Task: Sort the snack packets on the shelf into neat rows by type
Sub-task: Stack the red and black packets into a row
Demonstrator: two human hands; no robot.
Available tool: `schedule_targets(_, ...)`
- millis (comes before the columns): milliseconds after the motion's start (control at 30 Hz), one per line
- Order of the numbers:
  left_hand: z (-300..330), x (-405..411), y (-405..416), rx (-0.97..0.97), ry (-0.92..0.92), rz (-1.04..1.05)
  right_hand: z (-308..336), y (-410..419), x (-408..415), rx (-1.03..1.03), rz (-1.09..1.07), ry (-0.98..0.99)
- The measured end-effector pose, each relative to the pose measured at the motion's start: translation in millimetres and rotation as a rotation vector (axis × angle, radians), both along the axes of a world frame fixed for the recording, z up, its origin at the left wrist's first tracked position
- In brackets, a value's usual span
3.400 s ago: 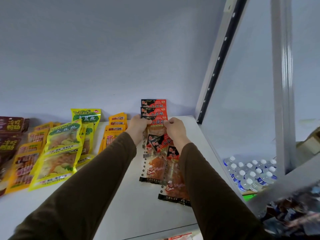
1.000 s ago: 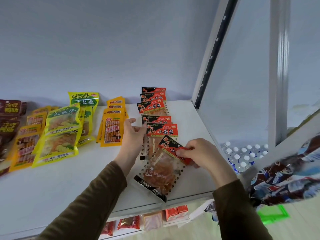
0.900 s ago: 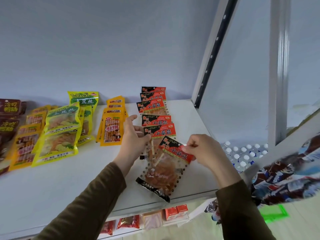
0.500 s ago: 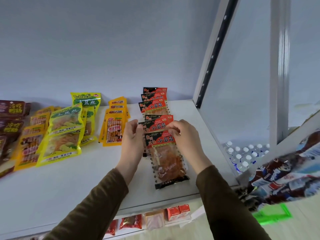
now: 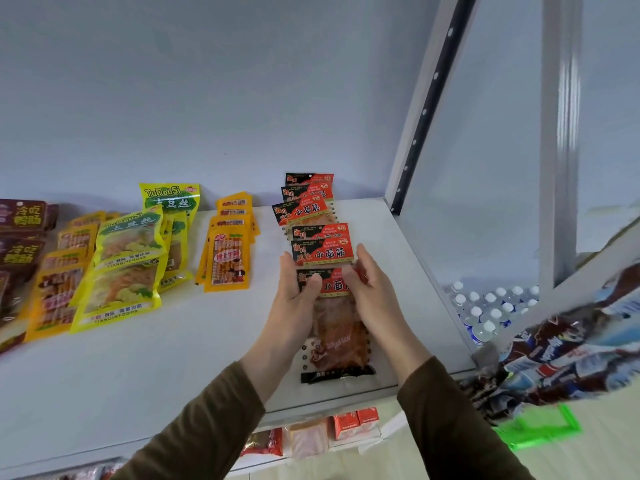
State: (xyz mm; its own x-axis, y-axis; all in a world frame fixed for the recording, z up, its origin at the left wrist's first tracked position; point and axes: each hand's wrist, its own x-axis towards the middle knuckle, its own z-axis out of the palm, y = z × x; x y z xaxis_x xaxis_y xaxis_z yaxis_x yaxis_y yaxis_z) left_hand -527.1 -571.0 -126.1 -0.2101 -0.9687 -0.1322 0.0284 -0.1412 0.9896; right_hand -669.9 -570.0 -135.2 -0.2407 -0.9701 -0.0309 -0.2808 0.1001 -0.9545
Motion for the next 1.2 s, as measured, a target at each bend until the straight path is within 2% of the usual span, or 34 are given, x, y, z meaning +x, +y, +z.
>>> schedule_targets(100, 18, 2, -22, 0.042, -0.038, 0.124, 12, -14, -14, 0.023, -0.138, -0.101)
schedule_targets(200, 29, 3, -71, 0.138, 0.017, 0.21, 30, -48, -21, 0.079, -0.201, -0.162)
schedule_targets(333, 32, -8, -119, 0.283, 0.089, 0.326, 48, -88, -10, 0.151, -0.058, -0.23)
schedule_targets(467, 46, -20, -127, 0.365, 0.144, 0.236, 39, -120, -6, 0.166, 0.029, -0.275)
schedule_targets(1000, 48, -3, -128, 0.187, -0.004, 0.103, 40, -125, 10, 0.182, 0.089, -0.35)
schedule_targets(1200, 69, 7, -87, 0.018, -0.066, 0.16, 38, -95, -4, 0.124, -0.167, -0.309)
